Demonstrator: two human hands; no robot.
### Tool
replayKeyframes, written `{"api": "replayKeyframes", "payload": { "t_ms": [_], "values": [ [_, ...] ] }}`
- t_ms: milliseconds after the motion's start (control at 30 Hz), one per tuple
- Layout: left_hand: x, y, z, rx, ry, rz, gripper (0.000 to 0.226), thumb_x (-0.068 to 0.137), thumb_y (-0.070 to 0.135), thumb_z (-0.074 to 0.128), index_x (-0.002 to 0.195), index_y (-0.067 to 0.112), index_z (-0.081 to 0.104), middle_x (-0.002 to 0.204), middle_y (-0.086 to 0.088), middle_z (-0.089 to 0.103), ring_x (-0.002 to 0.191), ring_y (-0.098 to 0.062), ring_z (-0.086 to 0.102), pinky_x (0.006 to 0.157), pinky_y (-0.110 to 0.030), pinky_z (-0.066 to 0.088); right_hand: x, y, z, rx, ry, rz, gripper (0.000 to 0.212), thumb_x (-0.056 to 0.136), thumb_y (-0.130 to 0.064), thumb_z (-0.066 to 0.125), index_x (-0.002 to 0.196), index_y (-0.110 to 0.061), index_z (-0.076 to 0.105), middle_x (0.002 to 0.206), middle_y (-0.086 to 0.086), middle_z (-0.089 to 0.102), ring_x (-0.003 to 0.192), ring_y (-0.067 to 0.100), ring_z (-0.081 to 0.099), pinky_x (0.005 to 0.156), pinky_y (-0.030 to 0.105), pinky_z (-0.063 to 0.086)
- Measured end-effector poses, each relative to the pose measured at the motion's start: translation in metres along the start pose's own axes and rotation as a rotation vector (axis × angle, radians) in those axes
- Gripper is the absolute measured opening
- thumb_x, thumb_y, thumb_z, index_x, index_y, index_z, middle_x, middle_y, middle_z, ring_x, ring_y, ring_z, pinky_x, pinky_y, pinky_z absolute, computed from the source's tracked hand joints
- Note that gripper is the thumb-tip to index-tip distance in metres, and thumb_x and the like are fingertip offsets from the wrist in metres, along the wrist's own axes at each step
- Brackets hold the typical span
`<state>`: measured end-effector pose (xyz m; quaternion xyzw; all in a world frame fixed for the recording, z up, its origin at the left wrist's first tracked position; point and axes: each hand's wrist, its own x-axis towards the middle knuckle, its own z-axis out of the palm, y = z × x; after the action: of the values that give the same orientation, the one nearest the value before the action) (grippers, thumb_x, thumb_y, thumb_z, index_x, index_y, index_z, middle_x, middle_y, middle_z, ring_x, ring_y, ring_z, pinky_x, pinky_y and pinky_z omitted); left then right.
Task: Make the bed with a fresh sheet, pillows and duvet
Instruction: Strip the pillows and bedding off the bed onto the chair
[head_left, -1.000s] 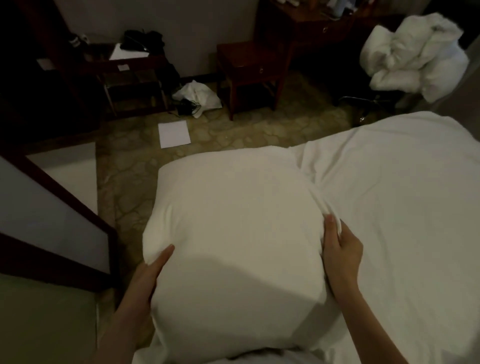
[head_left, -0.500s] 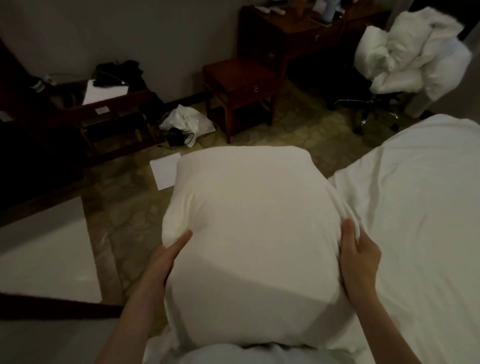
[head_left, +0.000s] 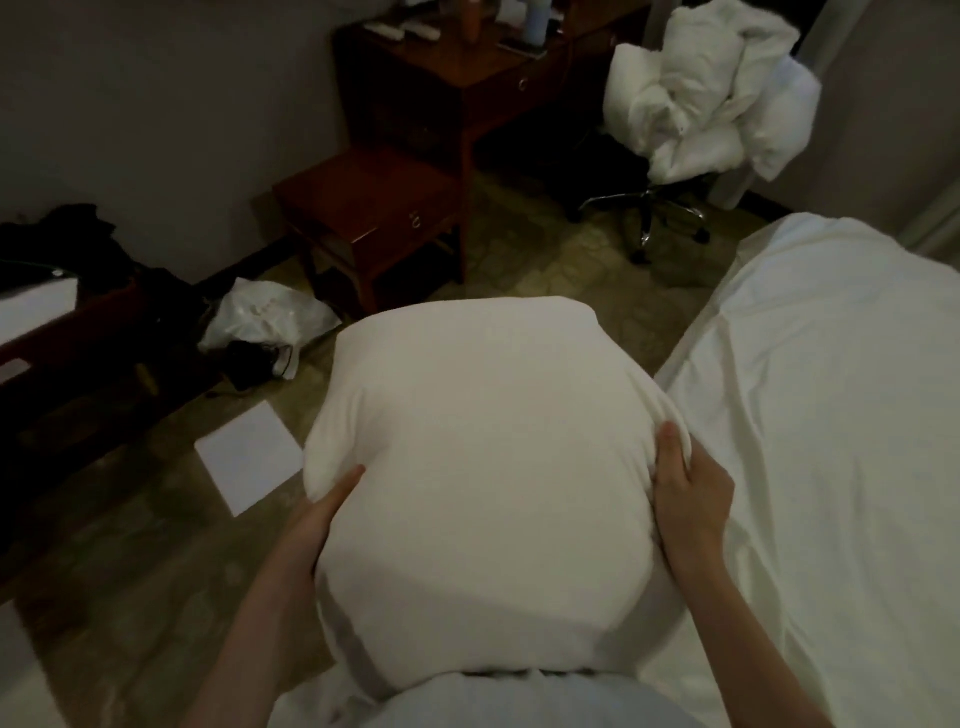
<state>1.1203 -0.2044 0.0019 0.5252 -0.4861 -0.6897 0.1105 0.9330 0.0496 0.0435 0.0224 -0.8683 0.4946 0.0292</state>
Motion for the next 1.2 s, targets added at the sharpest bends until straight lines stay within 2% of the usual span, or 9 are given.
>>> {"api": "replayKeyframes", "payload": {
  "t_ms": [100,200,267,367,500,633,767,1033,1200],
  "values": [
    [0.057,0.059,0.042,0.054,-0.067,-0.001,0.056,0.092,0.04,0.056,0.14,0.012,0.042,0.13,-0.011,0.052,0.116,-0.032,0.05,0.09,-0.036,0.04,0.071,-0.024,0.031,-0.018,0.051,-0.029,0.048,0.101,-0.03,0.044,0.054,-0.025,0.036,0.051,-0.004,0.041,0.051,0.011,0.038,0.054,0.03,0.033],
    [0.105,0.102,0.072,0.063,-0.166,0.015,0.043,0.088,0.043,0.06,0.125,0.023,0.051,0.108,0.001,0.062,0.093,-0.016,0.058,0.077,-0.029,0.046,0.125,-0.035,0.053,-0.041,0.096,0.011,0.048,0.101,-0.033,0.043,0.055,-0.026,0.038,0.052,-0.004,0.042,0.052,0.012,0.039,0.055,0.031,0.035],
    [0.128,0.124,0.092,0.053,-0.259,-0.009,0.066,0.073,0.051,0.068,0.129,0.018,0.055,0.106,0.004,0.067,0.093,-0.012,0.062,0.072,-0.028,0.046,0.152,-0.038,0.063,-0.073,0.131,0.043,0.048,0.101,-0.034,0.043,0.055,-0.022,0.038,0.054,-0.002,0.044,0.053,0.012,0.04,0.056,0.03,0.036],
    [0.165,0.151,0.127,0.041,-0.312,-0.024,0.058,0.078,0.048,0.066,0.128,0.023,0.052,0.101,0.007,0.067,0.091,-0.01,0.061,0.069,-0.027,0.046,0.193,-0.039,0.074,-0.118,0.188,0.085,0.047,0.101,-0.031,0.044,0.055,-0.023,0.038,0.054,-0.003,0.043,0.053,0.008,0.039,0.056,0.03,0.034],
    [0.218,0.19,0.176,0.15,-0.383,-0.05,0.094,0.057,0.071,0.075,0.138,0.031,0.048,0.123,0.006,0.063,0.11,-0.018,0.058,0.098,-0.043,0.044,0.247,-0.037,0.092,-0.164,0.245,0.129,0.039,0.101,-0.028,0.047,0.065,-0.015,0.048,0.058,0.002,0.049,0.056,0.014,0.043,0.056,0.035,0.031],
    [0.282,0.234,0.237,0.198,-0.394,-0.112,0.097,0.053,0.069,0.078,0.137,0.032,0.048,0.123,0.002,0.062,0.11,-0.025,0.057,0.101,-0.053,0.041,0.306,-0.038,0.117,-0.132,0.333,0.192,0.044,0.098,-0.027,0.051,0.058,-0.014,0.04,0.051,-0.002,0.039,0.051,0.008,0.036,0.055,0.03,0.035],
    [0.364,0.289,0.312,0.298,-0.483,-0.111,0.108,0.04,0.077,0.079,0.134,0.033,0.05,0.126,-0.002,0.061,0.114,-0.032,0.056,0.1,-0.058,0.039,0.383,-0.043,0.142,-0.163,0.469,0.242,0.04,0.089,-0.038,0.044,0.063,-0.008,0.045,0.052,0.0,0.041,0.057,0.022,0.039,0.057,0.038,0.026],
    [0.466,0.396,0.45,0.385,-0.613,-0.112,0.11,0.033,0.091,0.064,0.12,0.023,0.061,0.122,-0.01,0.063,0.108,-0.036,0.059,0.099,-0.057,0.043,0.508,-0.07,0.172,-0.128,0.647,0.345,0.041,0.086,-0.043,0.043,0.069,-0.007,0.053,0.057,0.006,0.049,0.063,0.024,0.045,0.061,0.035,0.032],
    [0.508,0.427,0.519,0.448,-0.699,-0.107,0.115,0.04,0.088,0.064,0.133,0.021,0.052,0.125,-0.008,0.06,0.111,-0.035,0.057,0.098,-0.056,0.044,0.569,-0.079,0.183,-0.135,0.724,0.372,0.035,0.087,-0.041,0.043,0.075,-0.01,0.055,0.058,0.005,0.051,0.067,0.024,0.049,0.064,0.033,0.032]
  ]
}}
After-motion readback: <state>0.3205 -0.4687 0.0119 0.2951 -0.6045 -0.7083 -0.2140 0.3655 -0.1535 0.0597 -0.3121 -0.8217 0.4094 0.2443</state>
